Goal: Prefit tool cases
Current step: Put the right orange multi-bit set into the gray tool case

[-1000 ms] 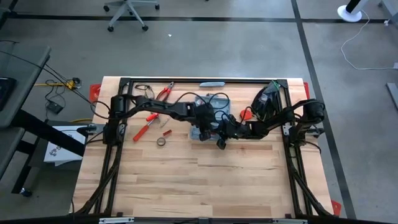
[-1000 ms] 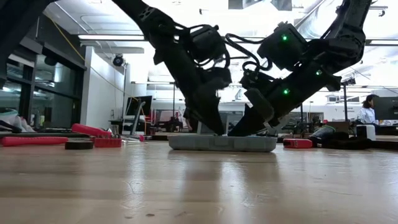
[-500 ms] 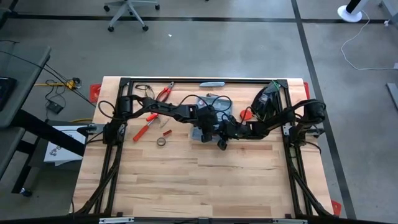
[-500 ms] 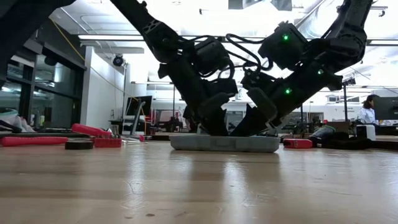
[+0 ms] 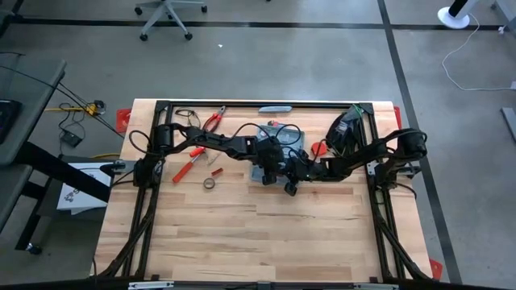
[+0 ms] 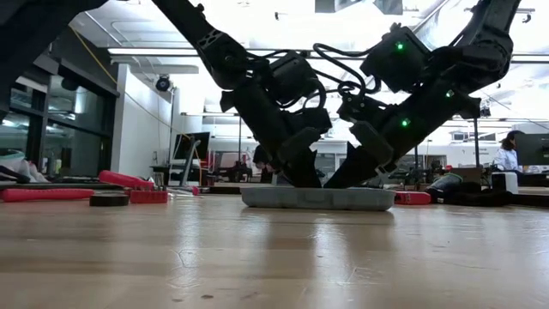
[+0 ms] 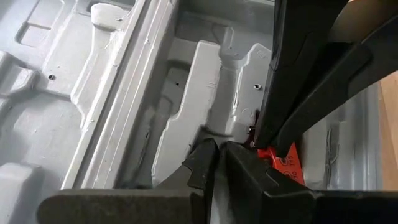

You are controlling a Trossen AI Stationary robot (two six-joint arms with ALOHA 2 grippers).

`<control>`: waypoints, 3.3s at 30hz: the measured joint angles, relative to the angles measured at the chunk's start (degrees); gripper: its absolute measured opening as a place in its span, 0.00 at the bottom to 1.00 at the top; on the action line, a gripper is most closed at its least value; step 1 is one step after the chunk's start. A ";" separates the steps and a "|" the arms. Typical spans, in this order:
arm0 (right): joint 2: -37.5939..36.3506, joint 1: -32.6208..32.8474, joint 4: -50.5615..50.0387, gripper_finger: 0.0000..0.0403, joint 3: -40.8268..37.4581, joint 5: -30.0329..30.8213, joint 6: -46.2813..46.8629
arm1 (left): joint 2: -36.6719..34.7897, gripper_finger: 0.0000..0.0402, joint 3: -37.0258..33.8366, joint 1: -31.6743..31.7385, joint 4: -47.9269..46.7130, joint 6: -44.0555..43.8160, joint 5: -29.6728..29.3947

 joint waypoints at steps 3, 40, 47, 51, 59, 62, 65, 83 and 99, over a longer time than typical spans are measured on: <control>-0.11 -0.14 -1.45 0.00 0.16 -0.49 0.93 | 0.02 0.09 0.00 0.00 -0.51 -0.46 -0.26; -1.36 0.92 -7.72 0.00 0.04 0.83 2.91 | 1.42 0.01 0.11 -2.05 3.32 2.67 0.41; -5.60 2.25 -10.64 0.00 -0.26 2.40 0.44 | 1.62 0.01 0.08 -1.60 4.54 2.62 2.26; -4.12 1.51 -10.19 0.00 -0.07 1.89 0.87 | 1.68 0.01 -0.15 -1.55 6.98 2.04 3.34; -1.60 1.40 -9.11 0.00 0.31 1.87 2.51 | -1.09 0.01 -0.29 -1.69 5.70 3.28 2.38; -1.46 1.40 -9.02 0.00 0.44 1.42 2.56 | -3.61 0.01 -0.48 -1.73 3.60 4.03 1.66; -1.44 1.40 -9.29 0.00 0.42 1.31 2.56 | -6.16 0.01 -0.33 -1.82 0.60 5.77 0.30; -1.42 1.40 -9.26 0.00 0.26 1.12 3.19 | -6.54 0.01 -0.26 -5.70 -8.97 10.19 -9.13; -1.85 1.49 -6.81 0.00 0.12 -0.38 -0.85 | -9.45 0.01 -0.17 -4.73 -10.42 9.66 -9.95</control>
